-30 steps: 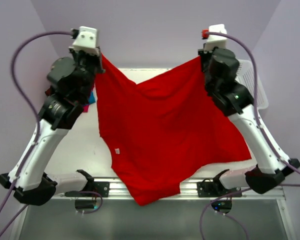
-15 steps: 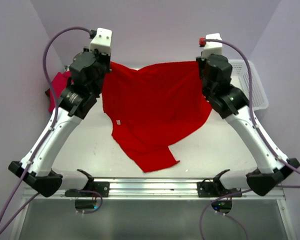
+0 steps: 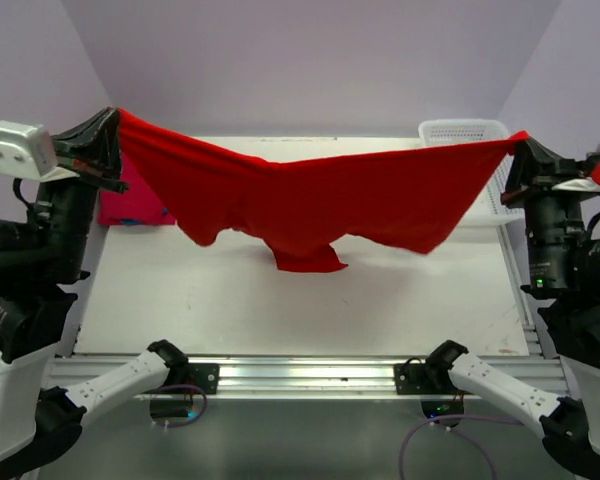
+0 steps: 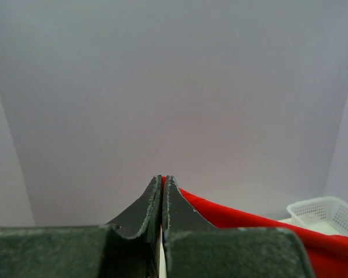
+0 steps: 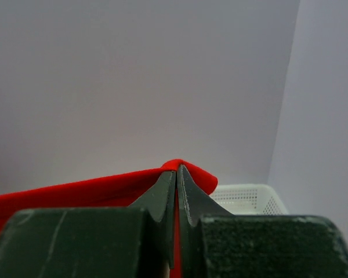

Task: Fold and stack the t-shirts
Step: Flatten the tshirt out

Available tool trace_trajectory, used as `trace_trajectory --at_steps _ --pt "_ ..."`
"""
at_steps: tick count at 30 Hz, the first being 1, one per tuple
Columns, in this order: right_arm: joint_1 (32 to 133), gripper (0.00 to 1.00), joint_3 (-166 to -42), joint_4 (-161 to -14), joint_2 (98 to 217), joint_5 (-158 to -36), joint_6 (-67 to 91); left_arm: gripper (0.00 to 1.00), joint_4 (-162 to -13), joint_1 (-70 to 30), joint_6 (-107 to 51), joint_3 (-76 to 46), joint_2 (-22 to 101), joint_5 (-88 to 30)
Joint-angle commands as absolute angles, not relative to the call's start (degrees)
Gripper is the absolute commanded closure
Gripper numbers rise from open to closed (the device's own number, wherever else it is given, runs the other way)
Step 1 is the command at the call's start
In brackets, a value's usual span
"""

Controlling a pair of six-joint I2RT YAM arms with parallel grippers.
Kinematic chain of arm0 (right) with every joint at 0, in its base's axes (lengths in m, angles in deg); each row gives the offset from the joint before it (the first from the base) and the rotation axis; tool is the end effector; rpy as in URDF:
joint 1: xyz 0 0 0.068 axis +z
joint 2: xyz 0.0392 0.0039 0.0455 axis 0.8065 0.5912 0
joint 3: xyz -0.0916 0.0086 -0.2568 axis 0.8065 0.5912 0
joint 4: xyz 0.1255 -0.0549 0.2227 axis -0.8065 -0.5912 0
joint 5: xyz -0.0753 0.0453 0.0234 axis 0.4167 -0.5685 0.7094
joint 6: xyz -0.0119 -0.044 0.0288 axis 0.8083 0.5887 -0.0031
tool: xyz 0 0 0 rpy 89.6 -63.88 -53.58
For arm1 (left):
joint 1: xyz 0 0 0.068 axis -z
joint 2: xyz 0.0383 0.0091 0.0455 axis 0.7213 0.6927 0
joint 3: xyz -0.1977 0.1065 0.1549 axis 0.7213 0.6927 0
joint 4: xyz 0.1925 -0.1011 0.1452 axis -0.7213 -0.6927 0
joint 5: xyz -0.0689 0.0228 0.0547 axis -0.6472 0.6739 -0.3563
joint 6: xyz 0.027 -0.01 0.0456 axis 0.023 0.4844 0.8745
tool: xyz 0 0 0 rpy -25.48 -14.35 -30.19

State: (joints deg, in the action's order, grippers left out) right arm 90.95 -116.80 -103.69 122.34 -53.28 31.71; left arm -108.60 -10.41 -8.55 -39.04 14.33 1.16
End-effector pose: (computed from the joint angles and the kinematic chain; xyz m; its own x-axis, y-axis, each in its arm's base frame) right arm 0.0665 0.0238 0.5577 0.3533 0.0407 -0.9346 0.0196 0.9985 0.0509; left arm 0.0672 -0.0321 0.5832 0.4028 -0.1308 -0.9059 0.2204 0.9745 -0.0427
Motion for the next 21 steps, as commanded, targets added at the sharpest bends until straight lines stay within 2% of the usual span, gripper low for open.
trace_trajectory --at_steps 1,6,10,14,18,21 --pt "91.1 1.00 -117.3 -100.8 123.0 -53.9 34.5 1.00 -110.7 -10.8 -10.2 -41.9 15.1 -3.5" --pt "91.1 1.00 -115.2 -96.3 127.1 -48.3 37.1 1.00 -109.8 -18.7 -11.9 -43.1 17.4 -10.2" --pt "91.1 1.00 -113.5 -91.9 134.9 -44.1 39.7 1.00 -105.9 -19.0 -10.0 -39.3 20.1 -4.8" --pt "91.0 1.00 -116.3 -95.9 146.8 -41.8 35.9 1.00 -102.8 -18.6 -7.1 -33.0 26.5 2.8" --pt "88.8 1.00 -118.6 -100.3 157.4 -42.2 29.9 1.00 -99.2 -20.0 -7.9 -25.3 34.3 4.2" --pt "85.6 1.00 -120.0 -102.4 165.1 -43.4 25.3 1.00 -96.4 -25.2 -9.9 -22.6 40.8 2.5"
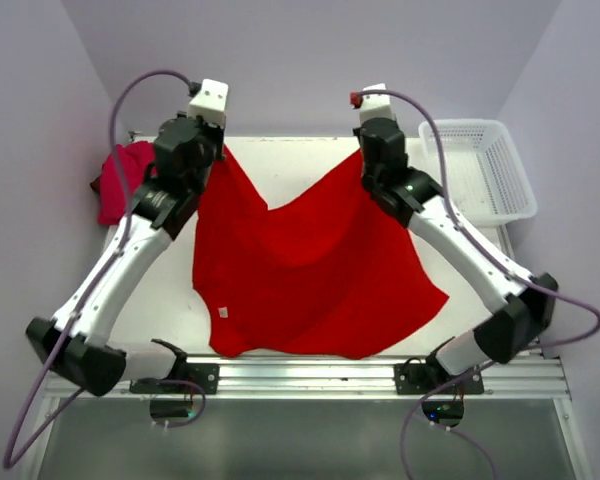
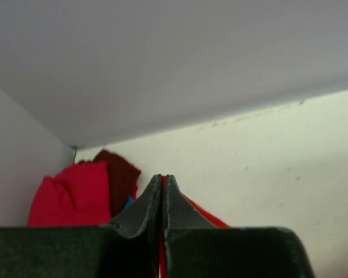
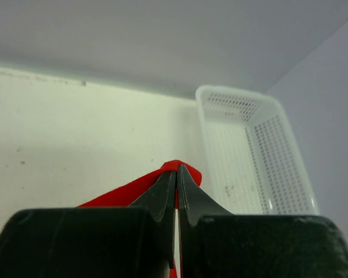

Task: Fold and stack the t-shirts
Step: Flatten the tshirt out

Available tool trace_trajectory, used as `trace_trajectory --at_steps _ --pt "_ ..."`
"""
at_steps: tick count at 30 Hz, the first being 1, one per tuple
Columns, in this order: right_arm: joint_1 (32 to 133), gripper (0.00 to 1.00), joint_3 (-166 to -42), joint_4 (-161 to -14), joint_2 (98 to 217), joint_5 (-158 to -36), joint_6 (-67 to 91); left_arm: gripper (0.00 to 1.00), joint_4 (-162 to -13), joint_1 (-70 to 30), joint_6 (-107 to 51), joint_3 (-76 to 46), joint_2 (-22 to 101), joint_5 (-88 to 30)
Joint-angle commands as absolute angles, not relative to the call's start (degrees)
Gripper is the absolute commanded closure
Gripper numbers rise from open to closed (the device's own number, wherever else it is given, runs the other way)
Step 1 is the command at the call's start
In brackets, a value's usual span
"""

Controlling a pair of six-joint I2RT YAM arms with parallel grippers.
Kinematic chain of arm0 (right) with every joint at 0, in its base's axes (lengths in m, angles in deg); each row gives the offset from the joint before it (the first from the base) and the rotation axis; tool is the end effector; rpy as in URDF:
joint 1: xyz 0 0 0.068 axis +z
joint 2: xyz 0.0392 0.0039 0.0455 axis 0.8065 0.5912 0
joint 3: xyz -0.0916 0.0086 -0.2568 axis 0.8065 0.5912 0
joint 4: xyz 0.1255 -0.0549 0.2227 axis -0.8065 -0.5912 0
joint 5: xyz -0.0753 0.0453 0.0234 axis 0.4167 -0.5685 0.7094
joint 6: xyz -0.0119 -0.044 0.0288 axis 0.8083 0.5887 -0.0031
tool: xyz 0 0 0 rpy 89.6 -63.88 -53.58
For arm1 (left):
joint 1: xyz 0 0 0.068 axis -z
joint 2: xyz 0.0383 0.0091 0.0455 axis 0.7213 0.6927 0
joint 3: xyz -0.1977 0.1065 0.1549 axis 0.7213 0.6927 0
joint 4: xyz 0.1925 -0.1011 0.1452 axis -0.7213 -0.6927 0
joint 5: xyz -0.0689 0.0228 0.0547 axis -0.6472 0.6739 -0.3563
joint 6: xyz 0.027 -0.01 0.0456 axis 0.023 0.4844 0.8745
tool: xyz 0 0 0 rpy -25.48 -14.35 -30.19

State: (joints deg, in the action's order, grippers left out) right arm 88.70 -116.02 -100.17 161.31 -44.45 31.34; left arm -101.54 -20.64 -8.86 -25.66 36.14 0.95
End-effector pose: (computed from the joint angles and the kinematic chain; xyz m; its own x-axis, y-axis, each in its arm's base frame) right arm 0.2889 0.1709 0.4312 -0.1800 -0.3136 -0.9323 0.1342 0.9311 -0.3391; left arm 0.2539 -0.1067 0.4678 -0.0087 0.1420 -0.9898 0.0709 0.9875 0.1410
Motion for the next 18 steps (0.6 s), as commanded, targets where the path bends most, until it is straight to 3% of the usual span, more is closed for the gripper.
trace_trajectory --at_steps 1,12,18 --pt "84.9 1.00 -120.5 -102.3 166.8 -43.6 24.6 1.00 -95.6 -26.6 -10.4 -21.8 42.3 2.2" --pt "76.5 1.00 -125.3 -99.9 182.6 -38.2 21.8 1.00 -83.2 -35.4 -14.8 -16.1 59.3 5.8" --pt "74.1 1.00 -129.7 -101.5 188.7 -39.9 20.0 1.00 -82.5 -36.9 -16.0 -19.8 65.6 5.5"
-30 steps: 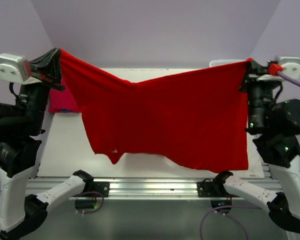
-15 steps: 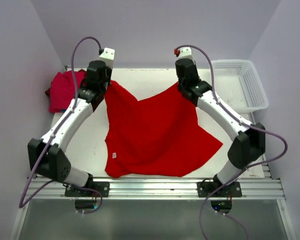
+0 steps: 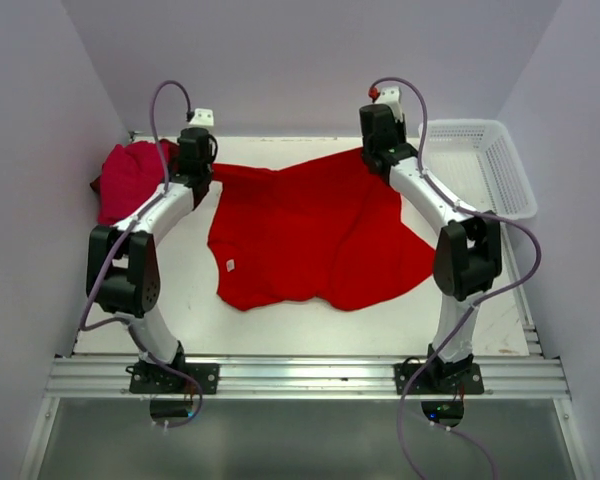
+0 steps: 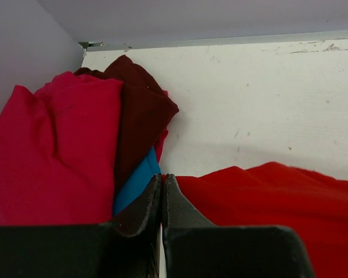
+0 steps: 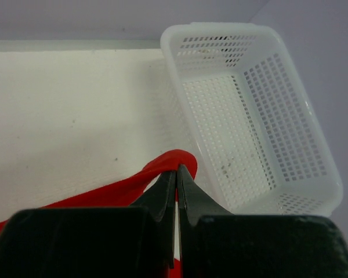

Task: Fold and stack the t-shirts
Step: Flatten the tshirt out

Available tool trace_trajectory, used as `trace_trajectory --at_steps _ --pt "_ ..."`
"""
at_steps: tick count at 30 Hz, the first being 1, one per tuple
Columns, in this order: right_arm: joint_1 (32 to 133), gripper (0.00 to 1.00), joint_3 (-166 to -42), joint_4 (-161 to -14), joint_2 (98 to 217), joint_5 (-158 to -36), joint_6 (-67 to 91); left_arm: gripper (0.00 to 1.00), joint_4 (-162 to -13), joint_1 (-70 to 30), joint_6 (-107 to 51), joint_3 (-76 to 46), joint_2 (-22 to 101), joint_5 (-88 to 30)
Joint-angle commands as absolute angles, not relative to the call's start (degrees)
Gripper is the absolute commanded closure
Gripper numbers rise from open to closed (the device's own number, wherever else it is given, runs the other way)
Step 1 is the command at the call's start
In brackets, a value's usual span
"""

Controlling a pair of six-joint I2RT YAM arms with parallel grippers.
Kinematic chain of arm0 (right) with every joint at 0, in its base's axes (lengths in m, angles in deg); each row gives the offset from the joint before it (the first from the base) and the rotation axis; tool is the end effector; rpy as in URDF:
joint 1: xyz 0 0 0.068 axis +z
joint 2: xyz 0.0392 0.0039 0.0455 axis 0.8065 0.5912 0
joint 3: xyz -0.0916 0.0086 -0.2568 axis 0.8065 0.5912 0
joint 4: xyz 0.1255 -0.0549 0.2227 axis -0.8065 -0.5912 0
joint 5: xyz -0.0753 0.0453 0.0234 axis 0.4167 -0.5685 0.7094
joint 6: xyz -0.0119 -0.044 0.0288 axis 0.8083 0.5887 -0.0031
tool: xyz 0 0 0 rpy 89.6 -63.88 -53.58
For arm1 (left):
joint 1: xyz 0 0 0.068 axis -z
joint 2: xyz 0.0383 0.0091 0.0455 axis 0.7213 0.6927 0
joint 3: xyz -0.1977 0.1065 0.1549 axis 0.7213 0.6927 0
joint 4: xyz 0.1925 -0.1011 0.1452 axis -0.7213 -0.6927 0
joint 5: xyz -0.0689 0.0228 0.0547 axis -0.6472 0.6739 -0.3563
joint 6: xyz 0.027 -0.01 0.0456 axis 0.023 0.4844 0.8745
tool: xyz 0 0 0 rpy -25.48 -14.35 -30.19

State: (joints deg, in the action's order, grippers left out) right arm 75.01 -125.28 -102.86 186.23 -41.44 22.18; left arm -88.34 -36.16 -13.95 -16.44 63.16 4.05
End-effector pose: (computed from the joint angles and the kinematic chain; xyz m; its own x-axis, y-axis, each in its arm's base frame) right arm 0.4259 0.1370 0.3200 -0.4681 -0.2255 -0.8544 0.3419 0.8454 -0.4104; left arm 0.4022 -0.0558 0.2800 -0.4129 0.1146 -0.9035 -0.1986 0.9569 0.2121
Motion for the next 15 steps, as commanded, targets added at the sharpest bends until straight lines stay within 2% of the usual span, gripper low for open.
trace_trajectory --at_steps 1,8,11,15 --pt "74.0 1.00 -131.3 -101.9 189.6 -40.6 19.8 1.00 -82.5 -36.9 -16.0 -20.5 66.4 5.5" --pt "73.5 1.00 -130.6 -102.7 192.2 -41.7 19.2 1.00 -82.8 -36.8 -16.0 -22.5 67.3 5.0" --pt "73.6 1.00 -125.2 -100.0 186.2 -43.2 19.1 1.00 -82.0 -36.9 -16.0 -20.6 62.5 4.4" --pt "74.8 1.00 -117.7 -95.3 172.4 -47.0 20.6 1.00 -82.9 -36.6 -16.0 -17.9 49.2 -0.3"
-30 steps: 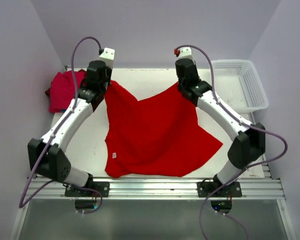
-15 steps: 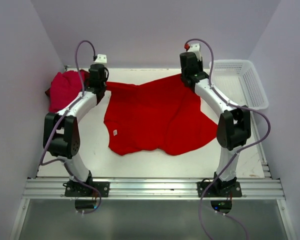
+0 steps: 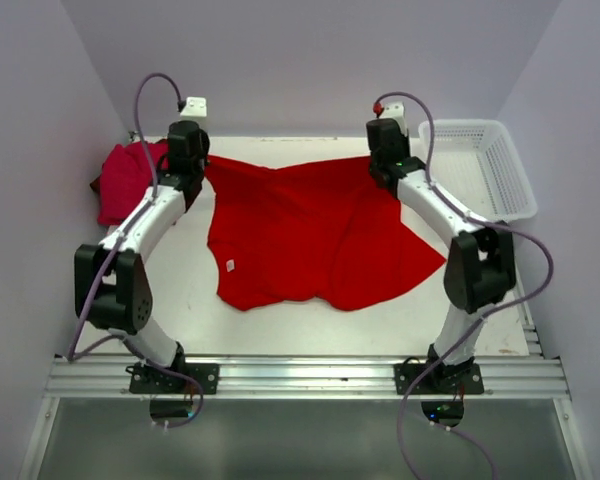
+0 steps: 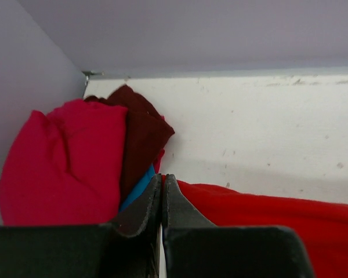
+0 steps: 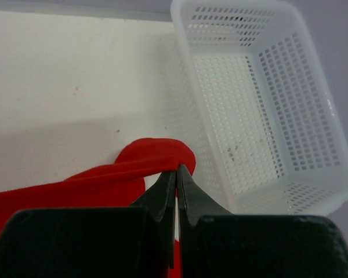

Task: Fold and stack the t-shirts
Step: Flatten the tshirt out

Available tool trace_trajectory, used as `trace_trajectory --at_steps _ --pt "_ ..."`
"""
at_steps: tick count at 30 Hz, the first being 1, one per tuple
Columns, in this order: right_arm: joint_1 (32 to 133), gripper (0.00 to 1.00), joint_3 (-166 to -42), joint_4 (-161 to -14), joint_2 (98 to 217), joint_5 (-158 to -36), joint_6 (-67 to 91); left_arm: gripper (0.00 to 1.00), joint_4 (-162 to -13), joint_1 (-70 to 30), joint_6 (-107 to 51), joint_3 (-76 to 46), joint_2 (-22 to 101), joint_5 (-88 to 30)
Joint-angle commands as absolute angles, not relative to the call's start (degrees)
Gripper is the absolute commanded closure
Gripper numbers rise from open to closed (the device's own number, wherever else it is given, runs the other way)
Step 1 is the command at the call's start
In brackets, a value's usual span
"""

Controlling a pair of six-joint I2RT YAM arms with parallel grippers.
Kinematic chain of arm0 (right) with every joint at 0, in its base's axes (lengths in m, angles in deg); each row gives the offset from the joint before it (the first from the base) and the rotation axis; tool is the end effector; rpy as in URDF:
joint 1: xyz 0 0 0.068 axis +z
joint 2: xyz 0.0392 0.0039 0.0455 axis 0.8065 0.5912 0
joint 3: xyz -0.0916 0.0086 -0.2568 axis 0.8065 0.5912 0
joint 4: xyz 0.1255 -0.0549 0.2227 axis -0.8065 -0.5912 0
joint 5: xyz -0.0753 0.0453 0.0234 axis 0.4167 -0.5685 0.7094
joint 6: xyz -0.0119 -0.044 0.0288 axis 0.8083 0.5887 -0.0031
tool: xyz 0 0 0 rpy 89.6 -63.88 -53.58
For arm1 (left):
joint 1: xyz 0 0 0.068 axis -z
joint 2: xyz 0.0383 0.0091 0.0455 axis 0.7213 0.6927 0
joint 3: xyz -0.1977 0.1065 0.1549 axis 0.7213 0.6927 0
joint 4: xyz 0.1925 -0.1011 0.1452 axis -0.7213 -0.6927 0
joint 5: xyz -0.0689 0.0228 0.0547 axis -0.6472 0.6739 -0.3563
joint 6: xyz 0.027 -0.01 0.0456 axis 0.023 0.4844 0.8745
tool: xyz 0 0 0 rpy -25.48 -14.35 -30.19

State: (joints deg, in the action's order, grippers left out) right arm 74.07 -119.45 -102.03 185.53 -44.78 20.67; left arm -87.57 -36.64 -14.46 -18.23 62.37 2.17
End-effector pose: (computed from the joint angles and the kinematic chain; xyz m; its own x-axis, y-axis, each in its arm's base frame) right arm 0.4218 0.1292 0.2914 -0.5201 -0.2186 -0.8256 0.2929 0.8624 -0.4128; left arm 0.4038 -0.0537 0.2973 -0.3580 0.0940 -0.9290 -0.1916 0.9664 0.1717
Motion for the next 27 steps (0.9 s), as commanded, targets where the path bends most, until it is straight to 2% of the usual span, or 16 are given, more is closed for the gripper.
trace_trajectory --at_steps 1,6,9,10,13,17,20,23,27 --pt "76.0 1.00 -115.7 -94.9 166.3 -48.0 21.2 1.00 -83.2 -35.5 -15.1 -17.7 46.9 -1.2" --pt "85.4 1.00 -112.2 -90.8 148.9 -48.4 30.8 1.00 -86.5 -27.6 -10.0 -19.2 31.4 -2.3" --pt "94.5 1.00 -111.5 -91.4 137.9 -46.3 35.2 1.00 -88.2 -15.6 -8.1 -21.0 21.7 -1.9" --pt "98.5 1.00 -111.3 -91.6 135.5 -46.8 35.8 1.00 -88.4 -13.6 -8.2 -21.3 19.5 -2.9" --pt "101.4 1.00 -110.1 -94.4 125.8 -51.0 36.2 1.00 -92.2 -9.7 -9.2 -24.8 12.8 -9.3" --pt "101.3 1.00 -107.4 -92.4 118.1 -51.1 38.8 1.00 -94.8 -9.9 -10.2 -27.9 7.5 -12.5" --pt "101.3 1.00 -106.8 -89.7 118.1 -48.8 40.9 1.00 -95.9 -12.9 -13.0 -31.2 7.3 -19.5" --pt "101.4 1.00 -105.4 -84.0 119.6 -45.7 44.1 1.00 -94.9 -25.8 -16.0 -33.1 7.4 -28.0" --pt "101.3 1.00 -107.0 -81.1 125.8 -39.8 46.1 1.00 -96.0 -29.7 -18.4 -33.6 10.0 -26.9"
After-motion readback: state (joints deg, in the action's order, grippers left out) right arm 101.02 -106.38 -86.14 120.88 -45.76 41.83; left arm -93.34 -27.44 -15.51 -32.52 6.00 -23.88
